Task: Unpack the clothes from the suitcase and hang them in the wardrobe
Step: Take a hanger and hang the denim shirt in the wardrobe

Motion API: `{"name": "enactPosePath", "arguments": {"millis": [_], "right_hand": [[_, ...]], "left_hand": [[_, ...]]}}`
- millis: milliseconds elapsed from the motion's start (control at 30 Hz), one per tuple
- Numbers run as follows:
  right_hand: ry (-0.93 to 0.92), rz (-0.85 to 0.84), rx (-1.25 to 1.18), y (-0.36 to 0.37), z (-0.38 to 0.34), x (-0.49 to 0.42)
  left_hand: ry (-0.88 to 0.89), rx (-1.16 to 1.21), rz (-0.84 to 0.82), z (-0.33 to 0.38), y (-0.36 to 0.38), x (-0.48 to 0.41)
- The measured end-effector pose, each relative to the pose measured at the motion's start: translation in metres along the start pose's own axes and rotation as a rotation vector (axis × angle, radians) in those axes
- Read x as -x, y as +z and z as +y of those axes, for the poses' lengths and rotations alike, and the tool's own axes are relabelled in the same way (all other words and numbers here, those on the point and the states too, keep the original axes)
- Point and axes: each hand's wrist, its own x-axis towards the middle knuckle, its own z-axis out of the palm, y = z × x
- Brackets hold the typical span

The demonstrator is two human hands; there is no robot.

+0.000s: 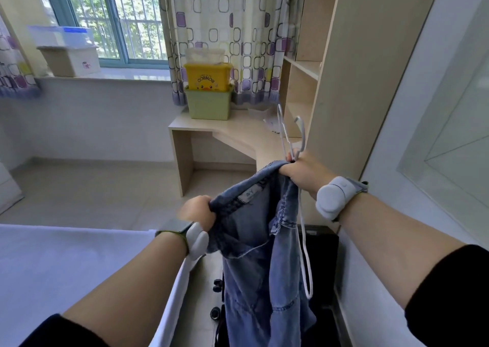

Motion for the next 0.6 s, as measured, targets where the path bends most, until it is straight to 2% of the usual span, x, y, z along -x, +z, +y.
{"name": "enactPosePath", "arguments": {"millis": [100,333,400,467,533,600], "right_hand": [[0.024,0.003,-0.005,-0.011,0.01,-0.002],[0.114,-0.005,0.018,-0.048,0.04,-0.001],[0.12,-0.052,0.09,-0.057,0.05,0.004],[0.117,-0.135,0.176,-0.061,0.06,0.008],[0.133,-0.222,0.202,-0.061,0.068,0.014],[0.149,-0.27,0.119,-0.059,0.072,0.019]], "left_hand": [[-0.052,0.093,0.056,0.006,0.003,-0.008],[-0.052,0.233,-0.04,0.031,0.004,-0.011],[0.003,0.15,-0.131,0.036,-0.004,-0.006],[0.017,0.071,-0.111,0.043,-0.012,-0.004],[-0.024,0.182,-0.03,0.053,-0.016,-0.008],[-0.1,0.422,0.032,0.065,-0.018,-0.01]]}}
